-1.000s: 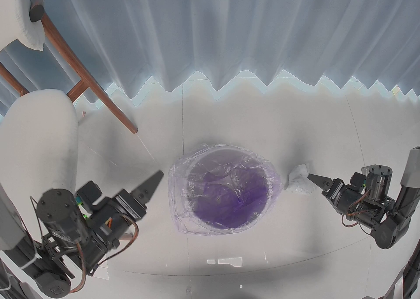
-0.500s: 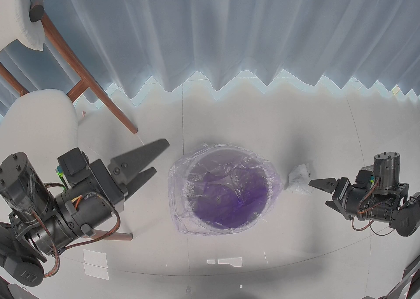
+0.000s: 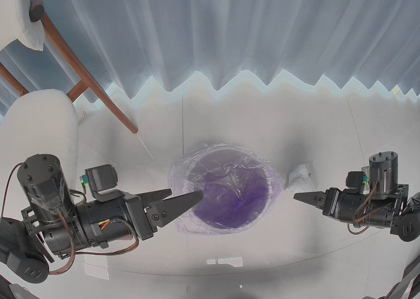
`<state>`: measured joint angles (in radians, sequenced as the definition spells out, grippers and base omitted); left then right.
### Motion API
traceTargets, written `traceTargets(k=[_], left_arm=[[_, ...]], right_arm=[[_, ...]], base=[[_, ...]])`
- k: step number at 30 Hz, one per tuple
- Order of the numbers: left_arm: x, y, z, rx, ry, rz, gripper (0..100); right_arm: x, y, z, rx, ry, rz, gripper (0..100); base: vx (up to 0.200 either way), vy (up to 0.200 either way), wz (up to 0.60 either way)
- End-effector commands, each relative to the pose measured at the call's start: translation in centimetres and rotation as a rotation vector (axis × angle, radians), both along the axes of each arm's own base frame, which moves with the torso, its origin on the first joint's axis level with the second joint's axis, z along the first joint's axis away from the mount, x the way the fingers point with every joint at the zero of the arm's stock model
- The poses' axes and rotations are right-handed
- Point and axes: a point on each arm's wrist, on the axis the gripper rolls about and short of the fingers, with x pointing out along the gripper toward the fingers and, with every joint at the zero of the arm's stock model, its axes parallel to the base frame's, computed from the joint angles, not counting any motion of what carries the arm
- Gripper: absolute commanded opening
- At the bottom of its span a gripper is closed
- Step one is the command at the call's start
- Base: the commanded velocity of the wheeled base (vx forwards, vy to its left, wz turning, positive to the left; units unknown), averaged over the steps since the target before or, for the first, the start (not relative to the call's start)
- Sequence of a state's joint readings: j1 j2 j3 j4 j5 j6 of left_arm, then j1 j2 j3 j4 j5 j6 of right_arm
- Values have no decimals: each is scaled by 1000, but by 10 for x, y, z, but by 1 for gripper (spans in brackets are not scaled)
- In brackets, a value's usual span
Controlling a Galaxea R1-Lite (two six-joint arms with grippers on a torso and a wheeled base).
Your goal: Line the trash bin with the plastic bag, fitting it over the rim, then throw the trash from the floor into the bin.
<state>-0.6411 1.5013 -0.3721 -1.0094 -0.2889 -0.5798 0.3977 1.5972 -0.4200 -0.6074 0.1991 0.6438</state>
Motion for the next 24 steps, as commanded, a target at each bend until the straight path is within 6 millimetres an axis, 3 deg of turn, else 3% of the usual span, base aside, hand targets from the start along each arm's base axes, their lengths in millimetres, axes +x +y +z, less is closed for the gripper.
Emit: traceTargets(k=[1, 7, 13, 18, 24], left_arm=[[12, -7, -5, 13, 22, -2, 100], [14, -8, -5, 14, 14, -2, 100], [16, -6, -6, 40, -3, 10, 100], [19, -7, -1, 28, -21, 11, 100], [25, -7, -4, 43, -18, 47, 100]], right_arm=[[-2, 5, -1, -5, 1, 24, 100], [0, 10, -3, -14, 6, 43, 100], [19, 17, -8, -82, -15, -14, 100], [22, 20, -4, -76, -24, -7, 100], [12, 32, -7, -75, -13, 48, 100]], base=[[0, -200, 0], [0, -200, 0], [0, -100, 0], [0, -200, 0], [200, 0, 0]])
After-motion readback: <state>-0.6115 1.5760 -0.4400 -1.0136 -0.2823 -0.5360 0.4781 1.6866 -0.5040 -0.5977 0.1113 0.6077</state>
